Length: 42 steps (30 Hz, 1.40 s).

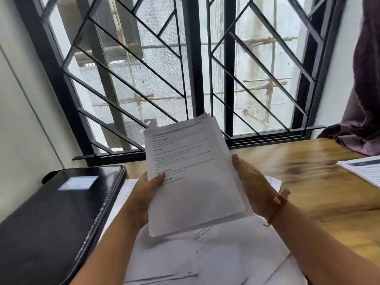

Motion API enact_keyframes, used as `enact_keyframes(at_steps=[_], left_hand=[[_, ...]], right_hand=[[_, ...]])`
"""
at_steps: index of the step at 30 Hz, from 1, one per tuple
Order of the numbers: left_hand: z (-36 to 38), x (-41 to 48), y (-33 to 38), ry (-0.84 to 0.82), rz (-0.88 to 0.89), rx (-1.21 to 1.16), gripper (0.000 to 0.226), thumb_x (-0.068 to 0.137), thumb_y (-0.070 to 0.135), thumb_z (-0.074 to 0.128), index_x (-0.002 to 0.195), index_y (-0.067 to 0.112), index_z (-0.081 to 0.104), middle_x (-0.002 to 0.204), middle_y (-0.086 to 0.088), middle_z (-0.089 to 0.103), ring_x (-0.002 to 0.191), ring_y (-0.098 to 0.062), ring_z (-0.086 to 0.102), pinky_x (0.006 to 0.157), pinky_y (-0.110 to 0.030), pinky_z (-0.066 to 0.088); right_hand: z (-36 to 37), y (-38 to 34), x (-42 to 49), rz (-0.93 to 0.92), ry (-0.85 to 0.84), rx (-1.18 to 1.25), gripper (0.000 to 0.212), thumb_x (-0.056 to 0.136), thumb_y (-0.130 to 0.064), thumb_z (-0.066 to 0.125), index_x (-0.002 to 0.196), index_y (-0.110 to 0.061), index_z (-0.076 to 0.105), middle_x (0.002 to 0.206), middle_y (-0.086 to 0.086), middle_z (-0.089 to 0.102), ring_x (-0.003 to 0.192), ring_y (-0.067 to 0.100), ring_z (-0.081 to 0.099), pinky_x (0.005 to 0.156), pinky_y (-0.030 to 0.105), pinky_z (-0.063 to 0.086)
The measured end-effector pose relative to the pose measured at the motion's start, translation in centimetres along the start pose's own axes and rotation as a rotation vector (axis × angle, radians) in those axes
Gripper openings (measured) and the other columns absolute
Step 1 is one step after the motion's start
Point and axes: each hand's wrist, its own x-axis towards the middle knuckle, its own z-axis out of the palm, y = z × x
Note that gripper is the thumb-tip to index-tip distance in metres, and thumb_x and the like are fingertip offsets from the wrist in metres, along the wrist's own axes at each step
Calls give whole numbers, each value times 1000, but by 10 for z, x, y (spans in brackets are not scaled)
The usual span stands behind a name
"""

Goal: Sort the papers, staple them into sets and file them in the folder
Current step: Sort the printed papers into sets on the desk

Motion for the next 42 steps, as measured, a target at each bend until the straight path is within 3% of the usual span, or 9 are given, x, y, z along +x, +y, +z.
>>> enact_keyframes(at_steps=[8,14,18,22,26,30,33,38,42], left_hand=[[3,-3,0,-95,-13,-25,38,94,11,61,131,16,54,122,-18,69,97,-35,69,72,-45,61],[-4,7,4,28,31,-143,38,94,6,59,130,14,55,111,-14,72,80,-27,73,63,-40,62],[-17,10,10,72,4,-467,34,87,2,67,121,2,60,96,-11,73,64,-12,72,45,-17,53],[-33,9,12,-83,-3,-750,105,27,-10,99,124,-8,59,124,-17,68,87,-19,76,59,-14,57],[-34,13,12,-56,24,-763,112,17,-9,100,122,-8,60,117,-18,70,83,-18,76,58,-14,57],[-31,9,14,-32,45,-711,86,13,-5,100,95,-7,76,108,-18,73,79,-16,76,56,-14,56],[-27,3,15,-45,36,-684,76,17,-3,101,90,-6,78,106,-18,73,79,-15,75,55,-13,56],[-25,5,12,77,9,-675,65,76,5,66,139,-1,52,126,-12,63,75,-11,74,52,-13,55],[-21,6,9,106,-18,-601,39,93,5,56,131,-2,57,114,-10,67,68,-9,72,48,-13,53]], right_hand=[[4,2,-4,-50,-48,-280,28,104,-11,44,125,-21,60,110,7,74,97,30,71,77,43,58],[4,-4,-1,26,-44,4,52,102,-47,34,133,-11,56,123,17,67,103,36,66,82,46,55],[0,-1,2,68,21,-72,49,102,-46,38,128,-8,55,120,12,69,103,34,70,82,42,59],[-1,5,3,94,77,-273,35,104,-34,45,118,-6,61,113,12,71,96,26,73,78,38,61],[1,15,5,86,67,-579,20,101,-25,56,107,-10,67,105,10,73,88,17,74,76,37,62],[2,20,3,-47,41,-1097,18,95,-32,63,102,-17,72,86,-8,72,77,6,68,72,23,57],[2,20,0,-102,81,-1433,29,91,-42,66,111,-20,69,97,-7,70,88,9,62,76,22,47],[-1,24,2,29,70,-1562,53,79,-55,73,120,-23,63,113,-4,68,106,16,60,90,31,49],[-2,23,3,101,75,-1586,67,71,-60,78,124,-23,58,118,-1,64,110,18,57,92,31,48]])
